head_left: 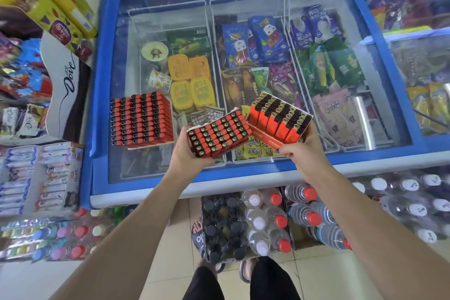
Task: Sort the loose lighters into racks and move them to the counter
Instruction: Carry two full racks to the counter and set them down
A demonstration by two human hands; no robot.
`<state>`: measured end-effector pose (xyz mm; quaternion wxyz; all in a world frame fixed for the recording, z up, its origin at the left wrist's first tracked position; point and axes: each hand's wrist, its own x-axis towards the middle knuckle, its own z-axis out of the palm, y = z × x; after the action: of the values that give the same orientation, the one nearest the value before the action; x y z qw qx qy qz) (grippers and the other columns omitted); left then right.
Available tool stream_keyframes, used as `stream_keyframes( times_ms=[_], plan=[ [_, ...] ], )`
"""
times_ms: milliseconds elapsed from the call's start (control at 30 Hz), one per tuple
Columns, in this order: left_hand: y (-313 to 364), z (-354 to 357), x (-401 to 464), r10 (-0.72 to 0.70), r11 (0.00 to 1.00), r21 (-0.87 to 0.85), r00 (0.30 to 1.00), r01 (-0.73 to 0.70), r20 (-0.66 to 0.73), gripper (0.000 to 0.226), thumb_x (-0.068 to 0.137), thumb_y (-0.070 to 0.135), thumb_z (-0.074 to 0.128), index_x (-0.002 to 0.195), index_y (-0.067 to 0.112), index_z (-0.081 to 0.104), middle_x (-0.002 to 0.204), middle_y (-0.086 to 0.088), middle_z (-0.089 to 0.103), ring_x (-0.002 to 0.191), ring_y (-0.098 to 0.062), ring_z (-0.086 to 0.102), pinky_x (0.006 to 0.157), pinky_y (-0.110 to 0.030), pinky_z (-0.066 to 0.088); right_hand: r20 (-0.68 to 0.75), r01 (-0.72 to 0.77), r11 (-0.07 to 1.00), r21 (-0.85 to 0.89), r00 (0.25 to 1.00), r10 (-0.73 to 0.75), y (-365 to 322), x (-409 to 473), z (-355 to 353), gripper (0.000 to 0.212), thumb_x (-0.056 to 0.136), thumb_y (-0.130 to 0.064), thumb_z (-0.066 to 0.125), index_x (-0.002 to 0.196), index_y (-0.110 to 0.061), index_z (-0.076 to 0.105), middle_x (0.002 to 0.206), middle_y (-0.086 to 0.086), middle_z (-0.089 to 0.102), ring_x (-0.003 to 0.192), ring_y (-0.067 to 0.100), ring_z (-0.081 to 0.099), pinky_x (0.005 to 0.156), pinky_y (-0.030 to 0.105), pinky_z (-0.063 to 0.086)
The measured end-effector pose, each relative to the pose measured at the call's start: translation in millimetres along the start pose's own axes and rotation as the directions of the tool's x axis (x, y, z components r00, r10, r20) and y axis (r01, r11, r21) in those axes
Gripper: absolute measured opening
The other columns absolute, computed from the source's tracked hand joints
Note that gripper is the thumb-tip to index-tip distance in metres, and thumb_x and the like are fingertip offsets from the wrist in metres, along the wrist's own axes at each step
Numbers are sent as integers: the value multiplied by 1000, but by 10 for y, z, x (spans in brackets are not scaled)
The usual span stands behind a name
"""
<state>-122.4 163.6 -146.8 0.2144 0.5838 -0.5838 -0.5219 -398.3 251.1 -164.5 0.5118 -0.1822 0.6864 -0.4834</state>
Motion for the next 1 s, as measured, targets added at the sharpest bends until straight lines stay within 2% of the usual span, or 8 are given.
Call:
stream_keyframes(
  times_ms=[133,333,533,667,733,800,900,1000],
  plan=[
    [-48,-35,-85,7,999,-50,999,-4,42,76,57,-7,87,111,31,50,111,-3,68,107,-21,69,90,-53,59,-2,17,999,33,1000,-17,-4,-104,-1,88,53,11,69,126,-36,52,104,8,65,98,29,66,80,45,59],
    [-85,-181,-452,-14,978,-206,999,23,46,78,62,-20,78,117,29,52,115,-7,68,103,-16,70,83,-40,61,65,40,996,77,997,-45,-94,-311,49,89,54,15,67,128,-33,52,108,12,65,101,31,65,84,51,58],
    [-147,-403,-1067,-78,938,-343,996,56,-52,81,54,-9,75,122,29,52,111,-4,73,106,-21,72,83,-41,63,239,72,997,10,968,-72,-248,-534,221,86,59,21,69,122,-35,54,100,9,65,96,30,65,80,45,57],
    [-291,-531,-1514,-137,887,-461,973,36,-187,86,56,-29,73,124,20,53,108,-11,71,102,-25,71,79,-37,63,387,112,992,-57,919,-82,-295,-684,406,85,60,29,67,111,-39,57,84,0,64,81,22,63,72,40,54],
    [-420,-609,-1797,-168,864,-503,952,18,-255,86,56,-33,72,122,20,54,112,-18,71,105,-34,71,80,-43,64,462,137,984,-116,884,-69,-279,-787,509,84,63,31,67,113,-36,57,75,-7,63,71,16,60,64,33,52],
    [-581,-669,-2122,-194,846,-533,920,-19,-341,89,52,-31,73,121,22,54,115,-22,70,104,-39,70,79,-54,61,541,138,978,-159,840,-30,-230,-906,631,88,58,22,73,119,-40,58,88,-1,69,82,22,66,69,36,56],
    [-751,-688,-2662,-318,785,-618,829,-43,-461,87,46,-17,70,123,19,54,106,-11,71,93,-29,71,70,-43,62,651,163,958,-235,758,31,-111,-1129,892,86,51,13,73,110,-48,62,101,9,68,94,34,66,77,46,57],
    [-935,-671,-3197,-425,739,-671,726,-67,-541,81,44,-13,67,119,16,57,100,-8,74,90,-26,71,67,-38,60,730,176,942,-284,677,93,46,-1387,1215,82,46,14,70,106,-42,62,91,-4,66,86,20,62,64,33,51]
  ],
)
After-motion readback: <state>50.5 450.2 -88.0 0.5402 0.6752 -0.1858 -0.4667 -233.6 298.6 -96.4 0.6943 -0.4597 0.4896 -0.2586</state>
